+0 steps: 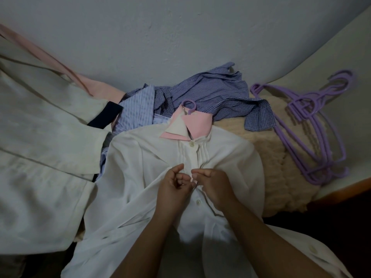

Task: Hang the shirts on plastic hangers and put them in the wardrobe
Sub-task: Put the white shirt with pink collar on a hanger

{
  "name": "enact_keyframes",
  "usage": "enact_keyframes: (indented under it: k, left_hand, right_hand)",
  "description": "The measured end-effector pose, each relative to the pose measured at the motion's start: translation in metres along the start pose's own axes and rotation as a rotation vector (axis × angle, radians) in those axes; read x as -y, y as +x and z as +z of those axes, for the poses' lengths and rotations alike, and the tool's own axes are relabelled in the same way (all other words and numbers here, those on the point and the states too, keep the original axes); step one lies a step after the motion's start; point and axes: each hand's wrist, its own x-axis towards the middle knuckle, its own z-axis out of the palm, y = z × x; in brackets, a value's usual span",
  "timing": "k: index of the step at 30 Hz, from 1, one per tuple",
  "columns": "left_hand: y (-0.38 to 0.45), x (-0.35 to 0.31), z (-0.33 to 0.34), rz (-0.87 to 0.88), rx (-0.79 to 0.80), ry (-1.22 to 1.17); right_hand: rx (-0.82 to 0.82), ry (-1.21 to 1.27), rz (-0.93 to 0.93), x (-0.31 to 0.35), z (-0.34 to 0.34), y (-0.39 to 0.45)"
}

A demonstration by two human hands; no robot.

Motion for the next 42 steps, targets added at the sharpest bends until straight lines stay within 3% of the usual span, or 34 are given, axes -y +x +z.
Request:
enact_keyframes:
  k: [11,22,32,35,37,42]
  left_hand:
    - [0.002,0.004,-0.001,-0.040,0.048,-0.068]
    - [0.006,0.012,-0.002,-0.201,0.078,-0.224]
    - [0.020,-0.004,-0.009,-0.497,0.172,-0.447]
    - [0.030,-0.012,-0.014,-0.474,0.125,-0.355]
    - [0.038,-0.019,-0.018,-0.402,0.176,-0.336]
    - [0.056,-0.038,-0.022,-0.347,0.172,-0.307]
  right_hand:
    - [0.025,0.133,0.128,-0.001,-0.002,0.003]
    - [0.057,0.161,0.066,-0.008,-0.005,-0.004]
    - [0.128,0.183,0.045,-0.007,-0.009,-0.006]
    - [0.101,0.190,0.046,-0.002,-0.009,0.000]
    - [0.061,0.281,0.080,0.005,-0.009,0.008]
    - [0.112,0.416,0.114,0.034,-0.011,0.028]
